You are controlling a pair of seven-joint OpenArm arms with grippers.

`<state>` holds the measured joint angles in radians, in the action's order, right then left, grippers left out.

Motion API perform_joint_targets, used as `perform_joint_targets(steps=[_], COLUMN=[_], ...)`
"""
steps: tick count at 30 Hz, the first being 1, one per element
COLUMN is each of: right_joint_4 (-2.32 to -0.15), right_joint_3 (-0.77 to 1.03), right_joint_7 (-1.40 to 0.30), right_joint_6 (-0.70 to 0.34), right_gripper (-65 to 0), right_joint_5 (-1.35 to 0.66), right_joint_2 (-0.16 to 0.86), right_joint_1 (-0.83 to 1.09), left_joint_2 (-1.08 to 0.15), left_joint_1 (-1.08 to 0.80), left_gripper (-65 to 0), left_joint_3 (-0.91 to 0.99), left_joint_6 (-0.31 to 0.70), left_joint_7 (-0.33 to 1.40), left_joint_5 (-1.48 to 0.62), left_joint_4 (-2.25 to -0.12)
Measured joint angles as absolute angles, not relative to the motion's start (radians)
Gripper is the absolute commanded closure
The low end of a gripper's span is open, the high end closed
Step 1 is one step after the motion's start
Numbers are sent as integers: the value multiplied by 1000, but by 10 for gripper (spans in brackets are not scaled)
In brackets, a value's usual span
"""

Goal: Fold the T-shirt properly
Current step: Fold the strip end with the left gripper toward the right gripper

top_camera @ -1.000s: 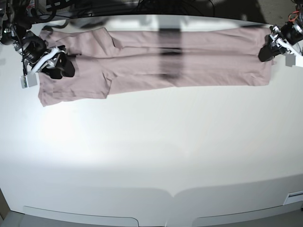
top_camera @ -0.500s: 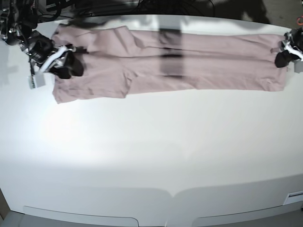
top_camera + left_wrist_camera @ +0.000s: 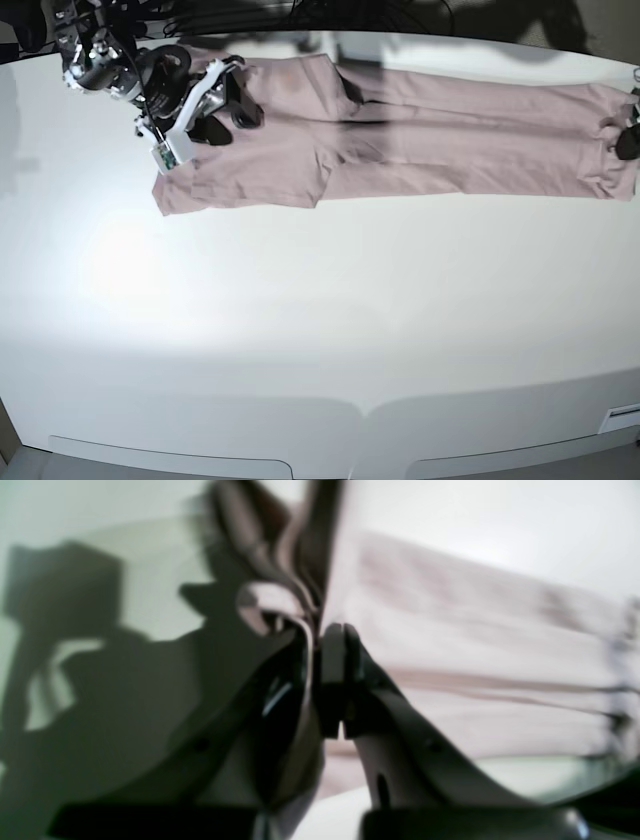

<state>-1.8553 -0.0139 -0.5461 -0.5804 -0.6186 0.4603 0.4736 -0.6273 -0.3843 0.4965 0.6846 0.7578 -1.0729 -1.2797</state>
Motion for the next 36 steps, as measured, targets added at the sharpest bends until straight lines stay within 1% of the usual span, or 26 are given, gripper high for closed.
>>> perform_joint_targets(steps=[2,6,10,15,19,22,24,26,31,32,34,35,36], right_joint_4=[-1855,-1855,-1855,-1855,-1855,-1855,-1855,-1855,-1855,-1855,-1855,-1855,-1855], right_joint_3=[-14,-14,-14,-14,-14,-14,-14,-14,-14,-14,-14,-14,-14], right_joint_7=[-546,-542,-542,-543,-546,-546,-546,-546,-547,-546,-546,-546,-547], right_joint_6=[-580,-580,-580,-580,-580,-580,-580,-580,-580,-580,-580,-580,-580], right_gripper=[-305,-305,-305,-305,-305,-305,-305,-305,-305,-305,-305,-305,-305], right_joint_5=[-604,-589,-582,-585,-585,-586,-585,-585,-585,-585,-585,-585,-585], right_joint_2=[441,414,414,413,415,415,415,415,415,415,415,415,415], right_joint_1=[466,441,423,419,419,419,419,419,419,418,418,419,419], left_joint_2=[-582,-425,-260,-118,-67,-41,-42,-42,-42,-42,-42,-42,-42], left_joint_1=[-404,-466,-496,-487,-459,-437,-428,-427,-428,-426,-422,-416,-404], left_gripper=[0,0,0,0,0,0,0,0,0,-64,-257,-327,-369], left_joint_3=[496,495,483,369,261,205,169,141,89,81,65,59,55], left_joint_6=[682,685,686,684,680,623,598,594,590,590,590,590,590], left_joint_7=[798,815,815,808,761,733,732,729,643,641,642,643,644], left_joint_5=[-1124,-1135,-1032,-838,-708,-635,-624,-625,-622,-621,-627,-633,-656], left_joint_4=[-1370,-1592,-1739,-1762,-1761,-1761,-1761,-1761,-1761,-1761,-1761,-1761,-1761])
